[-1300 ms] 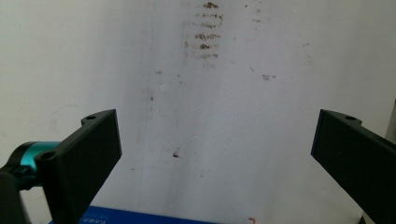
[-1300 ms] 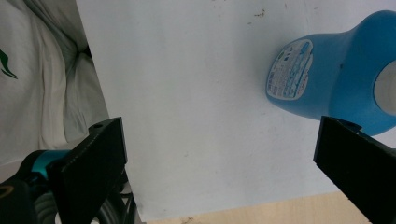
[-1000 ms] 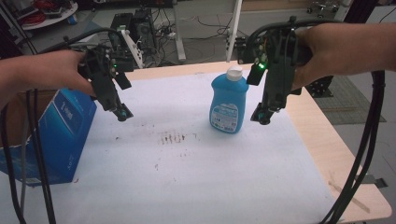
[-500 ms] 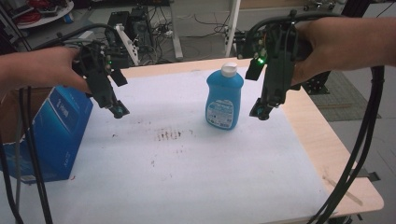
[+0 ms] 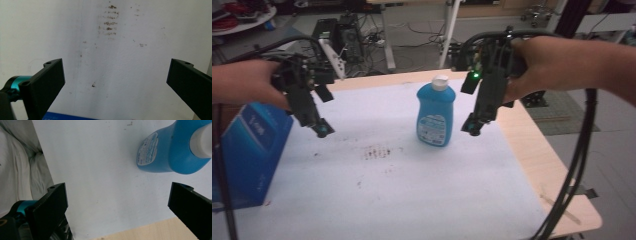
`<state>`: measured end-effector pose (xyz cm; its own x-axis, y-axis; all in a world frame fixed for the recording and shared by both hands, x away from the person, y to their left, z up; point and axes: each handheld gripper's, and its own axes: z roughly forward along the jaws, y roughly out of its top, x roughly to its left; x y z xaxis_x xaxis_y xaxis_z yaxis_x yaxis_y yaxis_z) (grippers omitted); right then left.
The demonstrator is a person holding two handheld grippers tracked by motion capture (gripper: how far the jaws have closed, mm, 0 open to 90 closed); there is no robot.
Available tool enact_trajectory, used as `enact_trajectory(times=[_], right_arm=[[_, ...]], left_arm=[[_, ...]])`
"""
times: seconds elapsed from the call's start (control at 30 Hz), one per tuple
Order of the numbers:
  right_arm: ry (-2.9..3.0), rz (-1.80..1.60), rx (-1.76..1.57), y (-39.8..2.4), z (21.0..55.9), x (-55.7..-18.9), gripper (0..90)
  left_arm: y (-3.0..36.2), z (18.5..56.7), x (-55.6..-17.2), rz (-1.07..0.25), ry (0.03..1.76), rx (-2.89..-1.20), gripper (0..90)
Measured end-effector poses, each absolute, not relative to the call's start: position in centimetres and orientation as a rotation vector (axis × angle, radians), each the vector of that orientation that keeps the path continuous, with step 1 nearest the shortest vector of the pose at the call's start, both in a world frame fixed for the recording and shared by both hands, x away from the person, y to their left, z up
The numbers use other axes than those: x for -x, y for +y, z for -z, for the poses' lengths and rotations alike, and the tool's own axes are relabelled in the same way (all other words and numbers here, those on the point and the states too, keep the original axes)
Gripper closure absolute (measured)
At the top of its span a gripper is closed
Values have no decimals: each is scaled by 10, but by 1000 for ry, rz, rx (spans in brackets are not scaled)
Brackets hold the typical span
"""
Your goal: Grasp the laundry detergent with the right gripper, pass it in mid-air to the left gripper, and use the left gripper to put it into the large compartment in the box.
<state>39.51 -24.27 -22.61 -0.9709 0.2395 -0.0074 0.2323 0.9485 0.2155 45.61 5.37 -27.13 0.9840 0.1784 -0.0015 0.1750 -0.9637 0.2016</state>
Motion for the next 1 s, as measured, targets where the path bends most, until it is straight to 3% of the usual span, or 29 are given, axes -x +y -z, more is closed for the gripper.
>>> enact_trajectory(times=[1.0], right_arm=[[2914,-605,-675,-281,258,-419,19]], left_arm=[[56,273,-458,-40,264,-2913,16]])
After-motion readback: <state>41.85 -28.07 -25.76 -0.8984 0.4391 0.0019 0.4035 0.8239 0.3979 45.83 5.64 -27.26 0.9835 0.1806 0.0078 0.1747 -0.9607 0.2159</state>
